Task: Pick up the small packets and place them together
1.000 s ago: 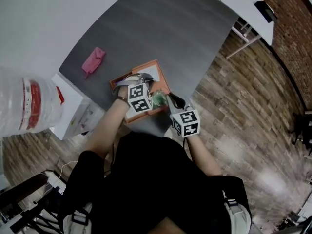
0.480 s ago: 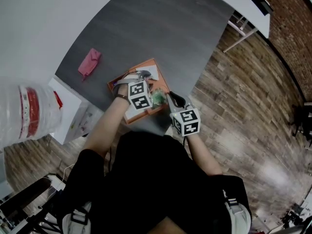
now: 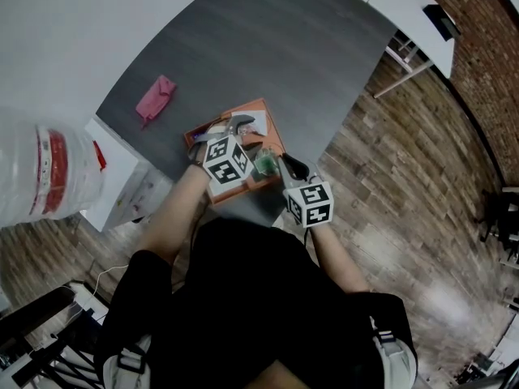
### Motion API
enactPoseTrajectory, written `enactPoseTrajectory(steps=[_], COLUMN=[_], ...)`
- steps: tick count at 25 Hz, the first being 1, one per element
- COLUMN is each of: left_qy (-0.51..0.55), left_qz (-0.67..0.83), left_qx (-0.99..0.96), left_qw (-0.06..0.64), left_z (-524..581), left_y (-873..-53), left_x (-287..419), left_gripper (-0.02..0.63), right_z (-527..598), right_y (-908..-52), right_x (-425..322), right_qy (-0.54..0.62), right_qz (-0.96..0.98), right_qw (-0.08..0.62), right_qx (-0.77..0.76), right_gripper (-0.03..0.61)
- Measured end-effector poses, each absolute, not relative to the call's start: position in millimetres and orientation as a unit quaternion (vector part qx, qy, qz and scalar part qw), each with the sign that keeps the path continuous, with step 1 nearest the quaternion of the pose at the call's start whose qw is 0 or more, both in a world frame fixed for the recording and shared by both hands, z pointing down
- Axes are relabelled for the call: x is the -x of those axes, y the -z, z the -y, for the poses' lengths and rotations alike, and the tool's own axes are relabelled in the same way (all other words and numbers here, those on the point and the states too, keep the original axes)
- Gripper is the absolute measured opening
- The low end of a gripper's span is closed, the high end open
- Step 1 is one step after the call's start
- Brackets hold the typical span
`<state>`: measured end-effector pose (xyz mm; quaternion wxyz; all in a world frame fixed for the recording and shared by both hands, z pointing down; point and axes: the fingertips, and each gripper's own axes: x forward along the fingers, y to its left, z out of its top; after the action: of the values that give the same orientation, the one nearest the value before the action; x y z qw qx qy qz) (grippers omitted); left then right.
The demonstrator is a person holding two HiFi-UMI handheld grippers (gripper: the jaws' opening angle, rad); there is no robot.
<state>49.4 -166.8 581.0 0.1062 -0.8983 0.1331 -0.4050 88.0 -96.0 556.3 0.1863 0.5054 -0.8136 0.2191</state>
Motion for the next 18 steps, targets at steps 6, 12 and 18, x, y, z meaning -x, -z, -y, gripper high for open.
enactPoseTrajectory(steps=[6,12,18], left_qy=[0.349,0.332,0.351], left_qz=[-0.193,-0.236,-0.257], left_qx=[0.915,0.913,0.9], left_qw=[0.065,0.037,0.014], left_z=[174.0,173.5,162.2], left_y=[-556.9,-552.7,-565.4], left_x=[-21.2,12.5,47.5], left_gripper=[0.261,0.249,0.236], right_z=[101.4,112.1,115.5], right_y=[-554.0,-546.8,-545.4], right_x=[-81.1,-62.5,-38.5], right_qy=[-0.212,-0.196,-0.186], right_qz=[0.824,0.842,0.859], right_qw=[0.185,0.187,0.2], right_qx=[-0.491,-0.466,-0.433], right_gripper=[0.034,0.034,0.034])
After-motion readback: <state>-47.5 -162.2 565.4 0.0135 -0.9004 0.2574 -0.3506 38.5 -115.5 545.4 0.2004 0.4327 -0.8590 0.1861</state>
